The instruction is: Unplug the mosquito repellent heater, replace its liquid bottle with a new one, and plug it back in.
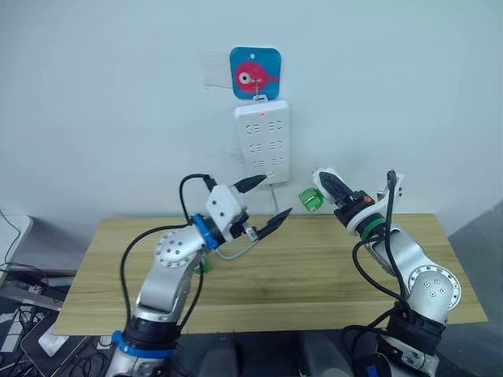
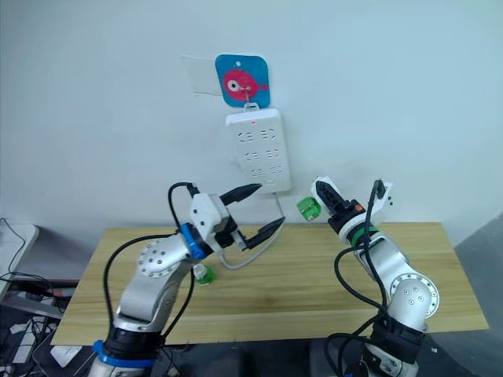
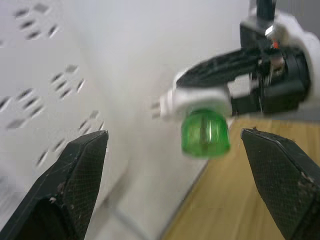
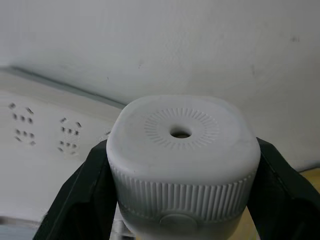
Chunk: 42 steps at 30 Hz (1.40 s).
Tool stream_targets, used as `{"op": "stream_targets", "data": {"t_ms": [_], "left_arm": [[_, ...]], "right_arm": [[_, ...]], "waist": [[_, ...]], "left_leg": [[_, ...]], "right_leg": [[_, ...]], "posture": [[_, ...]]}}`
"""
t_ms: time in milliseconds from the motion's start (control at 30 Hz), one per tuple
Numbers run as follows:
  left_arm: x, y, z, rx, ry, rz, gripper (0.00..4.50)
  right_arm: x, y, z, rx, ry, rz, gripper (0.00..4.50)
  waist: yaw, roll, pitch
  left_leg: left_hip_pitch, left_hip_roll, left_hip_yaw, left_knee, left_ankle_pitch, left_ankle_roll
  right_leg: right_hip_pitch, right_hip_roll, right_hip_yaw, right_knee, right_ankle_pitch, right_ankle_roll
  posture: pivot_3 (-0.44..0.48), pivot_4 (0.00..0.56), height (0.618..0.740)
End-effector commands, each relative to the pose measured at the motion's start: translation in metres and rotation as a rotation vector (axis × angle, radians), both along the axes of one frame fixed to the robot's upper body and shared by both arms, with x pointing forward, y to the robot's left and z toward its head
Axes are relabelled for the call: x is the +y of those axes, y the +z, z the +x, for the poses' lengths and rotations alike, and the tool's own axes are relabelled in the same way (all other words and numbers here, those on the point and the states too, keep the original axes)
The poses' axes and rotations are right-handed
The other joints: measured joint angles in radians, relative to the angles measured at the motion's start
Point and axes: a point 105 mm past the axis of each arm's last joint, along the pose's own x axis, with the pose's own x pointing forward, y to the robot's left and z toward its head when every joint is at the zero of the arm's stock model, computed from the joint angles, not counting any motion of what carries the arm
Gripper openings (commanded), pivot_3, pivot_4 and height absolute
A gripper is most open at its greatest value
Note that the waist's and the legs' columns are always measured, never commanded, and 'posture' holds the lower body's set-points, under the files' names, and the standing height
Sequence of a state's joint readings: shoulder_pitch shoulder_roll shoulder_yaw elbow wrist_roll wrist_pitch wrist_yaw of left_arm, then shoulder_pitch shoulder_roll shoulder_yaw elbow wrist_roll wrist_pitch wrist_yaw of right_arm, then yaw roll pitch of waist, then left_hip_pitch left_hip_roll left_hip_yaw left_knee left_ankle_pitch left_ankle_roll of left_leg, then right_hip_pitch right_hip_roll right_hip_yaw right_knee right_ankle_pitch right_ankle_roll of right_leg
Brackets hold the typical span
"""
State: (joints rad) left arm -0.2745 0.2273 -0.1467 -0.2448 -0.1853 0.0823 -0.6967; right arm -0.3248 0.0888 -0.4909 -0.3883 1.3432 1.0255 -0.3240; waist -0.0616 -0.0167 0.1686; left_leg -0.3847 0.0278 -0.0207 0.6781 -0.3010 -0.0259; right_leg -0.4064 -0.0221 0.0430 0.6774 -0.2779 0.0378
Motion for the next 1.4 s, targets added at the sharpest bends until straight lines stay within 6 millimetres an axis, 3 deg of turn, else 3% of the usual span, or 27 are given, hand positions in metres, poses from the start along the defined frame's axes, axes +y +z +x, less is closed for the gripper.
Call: {"op": "stream_targets", "data": {"t_ms": [33,333,567,867,1000,1167,1400], "left_arm": [[-0.015,0.005,0.001,0.012,-0.03,-0.071,4.47],[-0.032,-0.003,0.003,0.073,-0.106,-0.086,4.47],[-0.035,-0.001,0.008,0.065,-0.096,-0.09,4.47],[-0.038,-0.003,0.004,0.078,-0.098,-0.1,4.47],[-0.04,-0.002,0.003,0.084,-0.09,-0.122,3.68],[-0.041,-0.005,0.001,0.099,-0.092,-0.116,2.27],[-0.039,-0.004,0.004,0.094,-0.084,-0.109,2.24]], "right_arm": [[0.002,0.015,-0.012,-0.014,0.042,0.1,2.97],[0.008,0.027,-0.02,0.011,0.089,0.143,2.97],[0.016,0.031,-0.025,-0.003,0.122,0.128,2.97],[0.011,0.034,-0.023,-0.005,0.104,0.137,2.97],[0.012,0.034,-0.024,-0.007,0.106,0.136,2.97],[0.013,0.035,-0.025,-0.011,0.109,0.141,2.97],[0.016,0.036,-0.026,-0.017,0.128,0.136,2.97]], "waist": [[-0.005,0.0,0.0],[-0.031,0.001,0.001],[-0.029,0.0,0.001],[-0.028,0.0,0.001],[-0.028,0.0,0.002],[-0.028,0.0,0.003],[-0.028,0.0,0.004]], "left_leg": [[0.0,0.0,0.0,0.0,0.0,0.0],[0.001,0.0,0.0,0.0,0.0,0.0],[0.0,0.0,-0.001,0.0,0.0,0.0],[-0.001,0.001,-0.001,0.0,0.0,0.0],[-0.001,0.001,-0.001,0.0,0.0,0.0],[-0.001,0.001,-0.001,0.0,0.0,0.0],[-0.001,0.001,-0.001,0.0,0.0,0.0]], "right_leg": [[0.0,0.001,0.0,0.0,0.0,0.0],[0.0,0.003,0.0,0.001,0.0,0.0],[0.0,0.004,0.0,-0.001,0.0,0.0],[0.0,0.004,0.0,-0.002,0.0,0.0],[0.0,0.004,0.001,-0.002,0.0,0.0],[0.0,0.004,0.001,-0.003,0.0,0.0],[0.0,0.004,0.001,-0.003,0.0,0.0]], "posture": [[-0.097,0.168,0.74],[-0.128,0.172,0.74],[-0.134,0.172,0.74],[-0.137,0.176,0.74],[-0.137,0.176,0.74],[-0.137,0.179,0.74],[-0.135,0.18,0.74]]}}
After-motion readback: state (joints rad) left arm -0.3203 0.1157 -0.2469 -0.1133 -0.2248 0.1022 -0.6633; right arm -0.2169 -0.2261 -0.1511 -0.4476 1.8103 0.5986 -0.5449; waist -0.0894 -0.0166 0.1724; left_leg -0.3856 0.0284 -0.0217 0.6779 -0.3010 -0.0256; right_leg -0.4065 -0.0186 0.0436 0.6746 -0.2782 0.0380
